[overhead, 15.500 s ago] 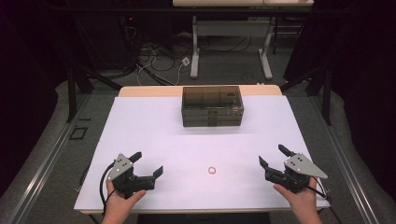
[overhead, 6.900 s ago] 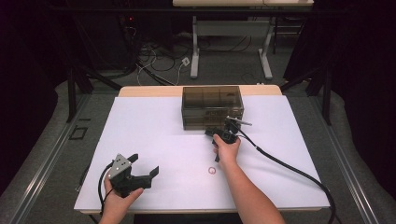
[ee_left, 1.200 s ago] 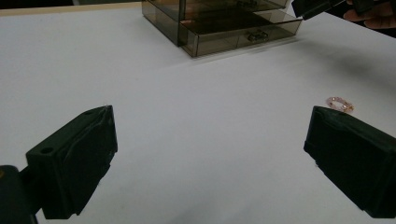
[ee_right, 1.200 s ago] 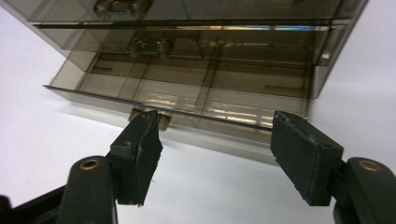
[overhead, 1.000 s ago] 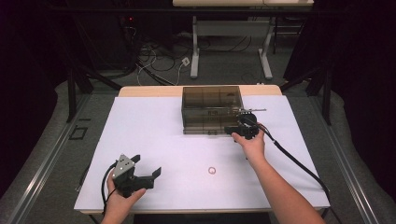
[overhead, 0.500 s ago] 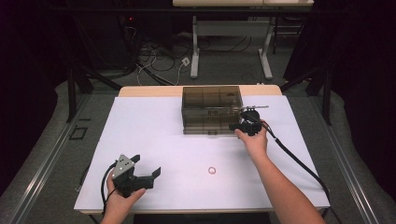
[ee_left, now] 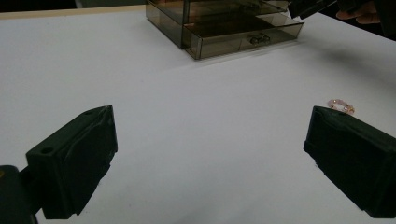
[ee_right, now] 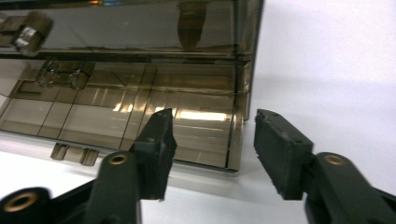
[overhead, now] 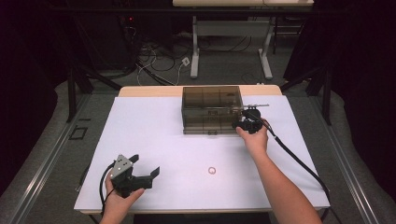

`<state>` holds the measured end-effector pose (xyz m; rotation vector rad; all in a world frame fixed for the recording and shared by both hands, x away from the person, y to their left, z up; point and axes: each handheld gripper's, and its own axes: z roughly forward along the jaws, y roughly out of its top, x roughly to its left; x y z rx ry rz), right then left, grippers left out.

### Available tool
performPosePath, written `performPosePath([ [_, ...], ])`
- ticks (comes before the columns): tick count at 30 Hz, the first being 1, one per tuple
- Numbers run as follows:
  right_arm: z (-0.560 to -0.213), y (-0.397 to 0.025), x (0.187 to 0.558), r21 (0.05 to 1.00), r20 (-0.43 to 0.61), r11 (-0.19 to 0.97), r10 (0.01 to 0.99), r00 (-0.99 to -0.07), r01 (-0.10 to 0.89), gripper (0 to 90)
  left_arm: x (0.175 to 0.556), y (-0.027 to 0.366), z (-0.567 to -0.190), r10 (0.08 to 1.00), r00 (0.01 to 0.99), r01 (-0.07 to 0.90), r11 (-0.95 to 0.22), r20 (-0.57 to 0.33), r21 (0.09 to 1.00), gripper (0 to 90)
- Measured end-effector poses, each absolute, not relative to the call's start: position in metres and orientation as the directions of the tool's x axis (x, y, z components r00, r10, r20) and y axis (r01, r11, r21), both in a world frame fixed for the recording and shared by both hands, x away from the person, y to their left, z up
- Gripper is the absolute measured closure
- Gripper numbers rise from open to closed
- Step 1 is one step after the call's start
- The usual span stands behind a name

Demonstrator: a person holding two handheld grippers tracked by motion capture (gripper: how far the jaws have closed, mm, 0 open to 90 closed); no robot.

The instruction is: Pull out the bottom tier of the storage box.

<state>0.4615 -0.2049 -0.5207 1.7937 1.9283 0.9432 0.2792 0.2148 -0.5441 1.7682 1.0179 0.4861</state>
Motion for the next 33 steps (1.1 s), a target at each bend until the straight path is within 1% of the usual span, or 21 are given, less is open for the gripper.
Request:
performPosePath([
  [1, -0.520, -0.205, 0.463, 0.660, 0.197, -0.033, 0.972, -0.130, 0.751, 52.6, 0.279, 0.214, -0.544, 0.817, 0.563, 0.411, -0.145, -0.125, 0.900, 2.6],
  [4, -0.520, -0.208, 0.465, 0.651, 0.197, -0.036, 0.973, -0.123, 0.758, 54.7, 0.279, 0.215, -0.544, 0.817, 0.563, 0.410, -0.146, -0.124, 0.900, 2.6],
  [6, -0.518, -0.210, 0.467, 0.633, 0.232, -0.064, 0.967, -0.110, 0.771, 57.7, 0.279, 0.215, -0.544, 0.817, 0.562, 0.410, -0.142, -0.127, 0.901, 2.6],
  [8, -0.518, -0.210, 0.468, 0.634, 0.240, -0.076, 0.965, -0.102, 0.770, 59.4, 0.279, 0.216, -0.544, 0.818, 0.561, 0.412, -0.142, -0.128, 0.900, 2.6],
  [9, -0.518, -0.212, 0.469, 0.626, 0.245, -0.075, 0.964, -0.105, 0.776, 62.6, 0.279, 0.216, -0.544, 0.818, 0.561, 0.411, -0.142, -0.127, 0.901, 2.6],
  [10, -0.518, -0.212, 0.469, 0.626, 0.245, -0.075, 0.964, -0.105, 0.776, 62.6, 0.279, 0.216, -0.544, 0.818, 0.561, 0.411, -0.142, -0.127, 0.901, 2.6],
  [12, -0.519, -0.213, 0.471, 0.614, 0.246, -0.080, 0.965, -0.094, 0.785, 66.7, 0.279, 0.216, -0.544, 0.818, 0.561, 0.410, -0.142, -0.126, 0.901, 2.6],
  [14, -0.521, -0.213, 0.472, 0.605, 0.244, -0.075, 0.965, -0.095, 0.793, 68.5, 0.279, 0.216, -0.544, 0.819, 0.560, 0.410, -0.142, -0.126, 0.901, 2.6],
  [28, -0.533, -0.208, 0.475, 0.583, 0.233, -0.064, 0.968, -0.091, 0.810, 76.0, 0.279, 0.217, -0.544, 0.819, 0.561, 0.410, -0.147, -0.122, 0.900, 2.6],
  [33, -0.534, -0.208, 0.476, 0.573, 0.239, -0.078, 0.968, -0.076, 0.816, 78.8, 0.279, 0.217, -0.544, 0.819, 0.561, 0.410, -0.147, -0.122, 0.900, 2.6],
])
